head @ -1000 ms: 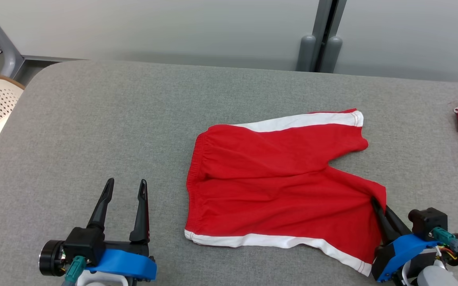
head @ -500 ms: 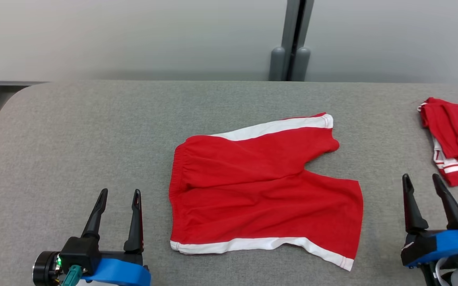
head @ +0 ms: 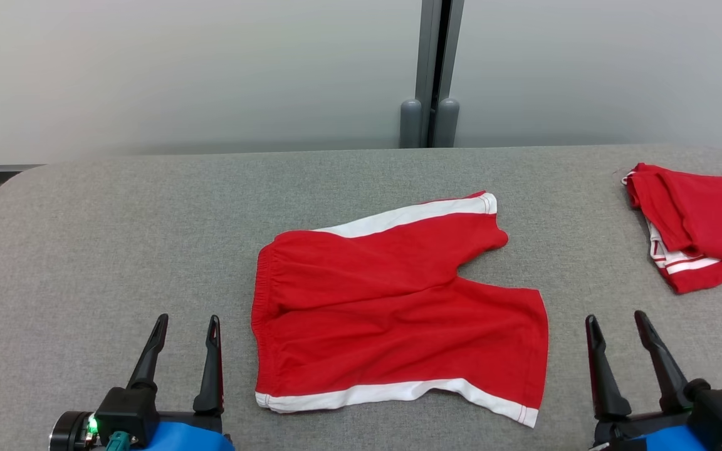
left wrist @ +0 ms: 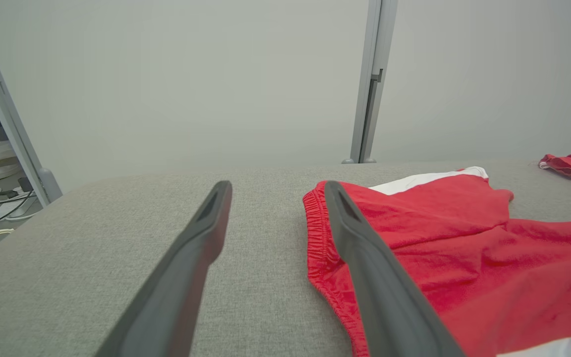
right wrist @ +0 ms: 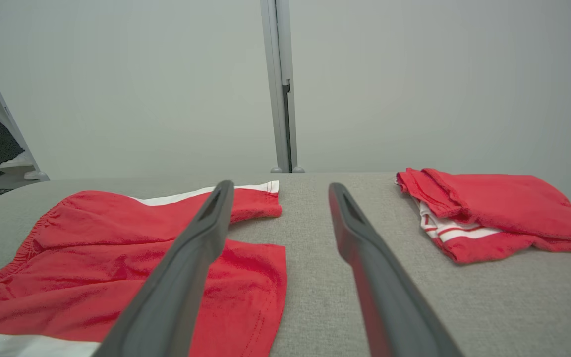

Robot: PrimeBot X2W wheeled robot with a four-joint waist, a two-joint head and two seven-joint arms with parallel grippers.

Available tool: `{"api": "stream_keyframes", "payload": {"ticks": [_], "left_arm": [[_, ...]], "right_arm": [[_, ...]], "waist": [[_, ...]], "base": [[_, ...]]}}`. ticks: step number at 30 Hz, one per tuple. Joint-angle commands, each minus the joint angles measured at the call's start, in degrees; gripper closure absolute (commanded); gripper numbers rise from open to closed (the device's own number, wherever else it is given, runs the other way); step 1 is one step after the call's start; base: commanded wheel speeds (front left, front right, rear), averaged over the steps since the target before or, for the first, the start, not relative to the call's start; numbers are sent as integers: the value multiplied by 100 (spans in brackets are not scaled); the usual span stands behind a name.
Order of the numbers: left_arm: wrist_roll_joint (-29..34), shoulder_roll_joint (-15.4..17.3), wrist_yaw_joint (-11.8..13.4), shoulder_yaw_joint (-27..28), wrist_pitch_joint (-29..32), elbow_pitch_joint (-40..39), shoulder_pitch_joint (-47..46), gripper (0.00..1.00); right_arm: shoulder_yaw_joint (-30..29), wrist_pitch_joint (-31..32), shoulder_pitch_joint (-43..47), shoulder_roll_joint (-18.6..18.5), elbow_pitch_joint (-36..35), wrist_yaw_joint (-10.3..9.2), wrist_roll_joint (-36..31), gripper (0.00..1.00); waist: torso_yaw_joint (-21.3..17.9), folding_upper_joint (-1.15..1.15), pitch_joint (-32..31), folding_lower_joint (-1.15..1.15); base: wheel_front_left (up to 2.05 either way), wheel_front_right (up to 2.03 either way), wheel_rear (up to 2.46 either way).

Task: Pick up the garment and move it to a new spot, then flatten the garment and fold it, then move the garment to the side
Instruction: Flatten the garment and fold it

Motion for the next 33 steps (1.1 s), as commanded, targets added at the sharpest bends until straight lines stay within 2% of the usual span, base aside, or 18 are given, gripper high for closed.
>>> {"api": "stream_keyframes", "payload": {"ticks": [1,9,28,33], "left_arm": [[15,7,-23,20,-25,4,42,0],[51,12,-45,32,-25,-13,96,0],[30,8,-62,17,-25,16,5,0],[29,7,-61,-96,-25,115,40,0]], "right_arm": [[48,-1,108,22,-61,1,-46,0],[299,-1,351,81,-36,1,-77,0],[293,-1,215,77,92,1,34,0],[304,-1,236,77,382,1,163,0]], "waist": [[3,0,-13,0],[30,0,-24,0],[29,0,30,0],[23,0,47,0]], "base": [[0,0,0],[0,0,0],[0,0,0],[0,0,0]]}}
